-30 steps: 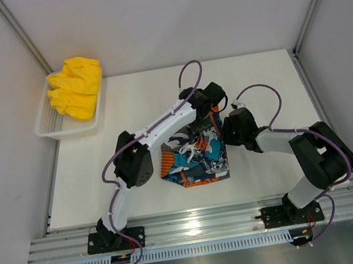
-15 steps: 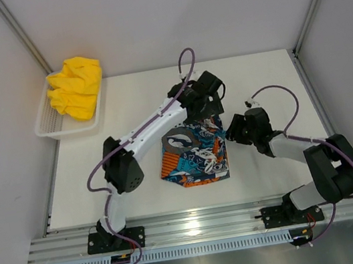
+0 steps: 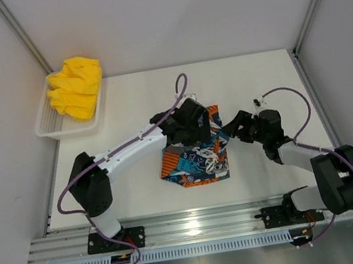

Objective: Fold and stack the shorts

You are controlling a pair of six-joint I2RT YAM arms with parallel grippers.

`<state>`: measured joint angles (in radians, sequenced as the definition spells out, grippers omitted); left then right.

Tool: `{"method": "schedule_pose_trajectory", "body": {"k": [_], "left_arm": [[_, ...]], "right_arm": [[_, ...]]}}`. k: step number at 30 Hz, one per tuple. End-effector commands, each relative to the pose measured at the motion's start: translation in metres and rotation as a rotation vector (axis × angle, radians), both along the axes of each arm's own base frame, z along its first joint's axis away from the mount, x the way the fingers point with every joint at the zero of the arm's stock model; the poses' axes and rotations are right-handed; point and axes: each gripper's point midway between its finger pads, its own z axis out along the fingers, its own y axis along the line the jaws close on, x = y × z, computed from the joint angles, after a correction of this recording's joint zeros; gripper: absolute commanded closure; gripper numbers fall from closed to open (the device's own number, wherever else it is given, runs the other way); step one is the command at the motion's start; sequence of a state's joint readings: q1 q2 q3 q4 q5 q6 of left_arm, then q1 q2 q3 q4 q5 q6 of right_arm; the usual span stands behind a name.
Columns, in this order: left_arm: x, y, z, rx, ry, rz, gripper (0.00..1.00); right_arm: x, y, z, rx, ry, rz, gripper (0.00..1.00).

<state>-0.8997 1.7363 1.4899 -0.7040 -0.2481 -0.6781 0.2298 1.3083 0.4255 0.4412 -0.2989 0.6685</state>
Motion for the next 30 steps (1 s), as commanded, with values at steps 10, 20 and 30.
{"method": "schedule_pose_trajectory", "body": {"k": [10,20,30], "left_arm": [[-0.015,-0.057,-0.026,0.052,-0.077,-0.129,0.01],[-0.016,-0.057,-0.064,0.130,-0.055,-0.111,0.02],[-0.021,-0.051,-0.090,0.142,-0.063,-0.110,0.06]], "right_arm": [[0.014,0.040,-0.007,-0.099,0.019,0.137,0.18],[0.024,0.046,-0.008,-0.187,0.040,0.168,0.28],[0.025,0.056,-0.030,-0.209,0.086,0.256,0.42]]}}
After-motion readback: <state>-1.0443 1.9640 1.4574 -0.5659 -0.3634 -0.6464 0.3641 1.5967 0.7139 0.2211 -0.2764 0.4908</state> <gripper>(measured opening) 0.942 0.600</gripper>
